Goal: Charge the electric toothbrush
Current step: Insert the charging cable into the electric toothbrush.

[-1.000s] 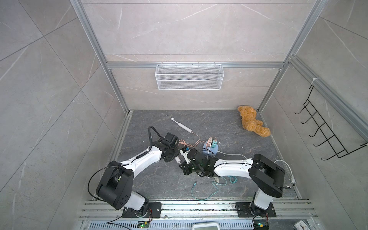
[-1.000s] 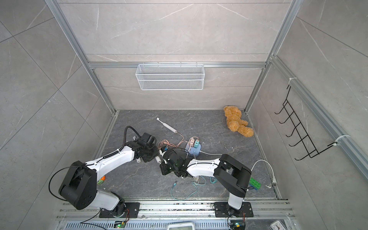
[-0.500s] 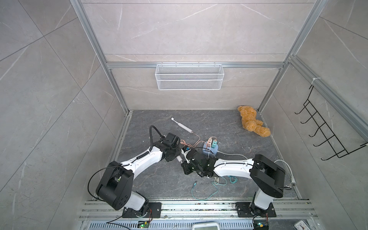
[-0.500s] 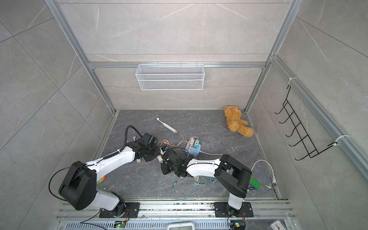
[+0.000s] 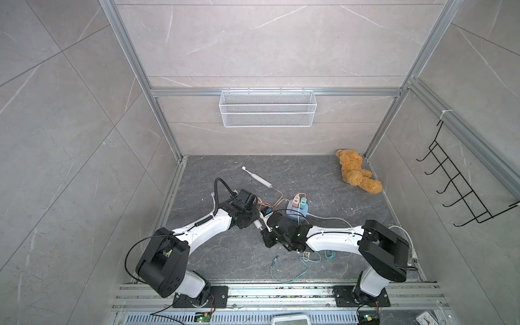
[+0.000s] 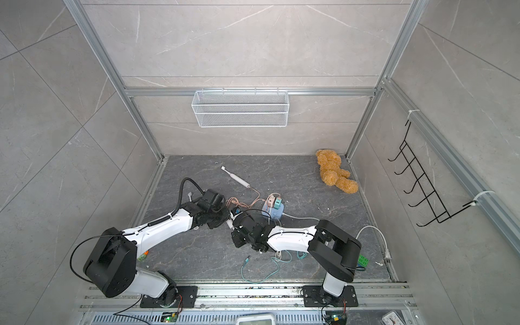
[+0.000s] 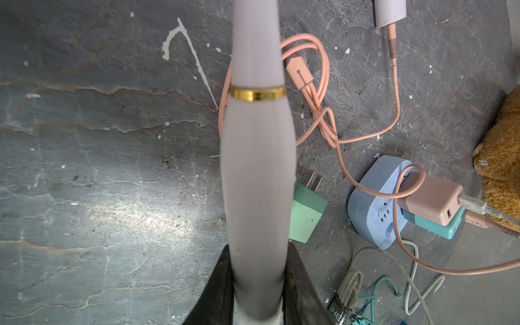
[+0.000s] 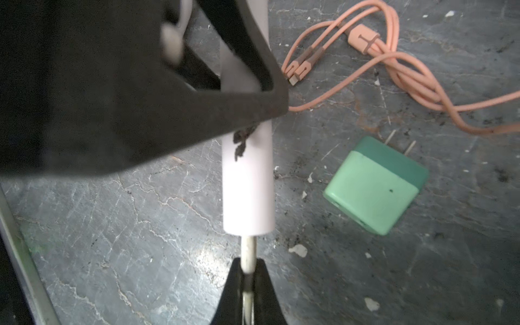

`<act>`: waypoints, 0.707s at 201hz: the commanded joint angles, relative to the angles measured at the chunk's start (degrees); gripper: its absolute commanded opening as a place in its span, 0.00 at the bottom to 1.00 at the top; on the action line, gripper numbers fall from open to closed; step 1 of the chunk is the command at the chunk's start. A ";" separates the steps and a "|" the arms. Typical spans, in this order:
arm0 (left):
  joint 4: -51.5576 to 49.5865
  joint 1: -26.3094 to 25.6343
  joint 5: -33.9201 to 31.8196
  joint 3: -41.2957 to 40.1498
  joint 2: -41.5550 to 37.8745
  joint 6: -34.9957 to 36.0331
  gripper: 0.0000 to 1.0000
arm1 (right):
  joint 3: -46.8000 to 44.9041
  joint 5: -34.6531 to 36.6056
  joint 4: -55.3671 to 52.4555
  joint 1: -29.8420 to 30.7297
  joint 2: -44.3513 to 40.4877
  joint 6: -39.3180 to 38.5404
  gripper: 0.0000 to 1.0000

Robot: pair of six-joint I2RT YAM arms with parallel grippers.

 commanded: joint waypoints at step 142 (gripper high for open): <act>2.06 -3.47 9.54 -6.30 -1.83 -6.02 0.00 | -3.30 9.26 24.38 0.04 -3.21 -7.75 0.00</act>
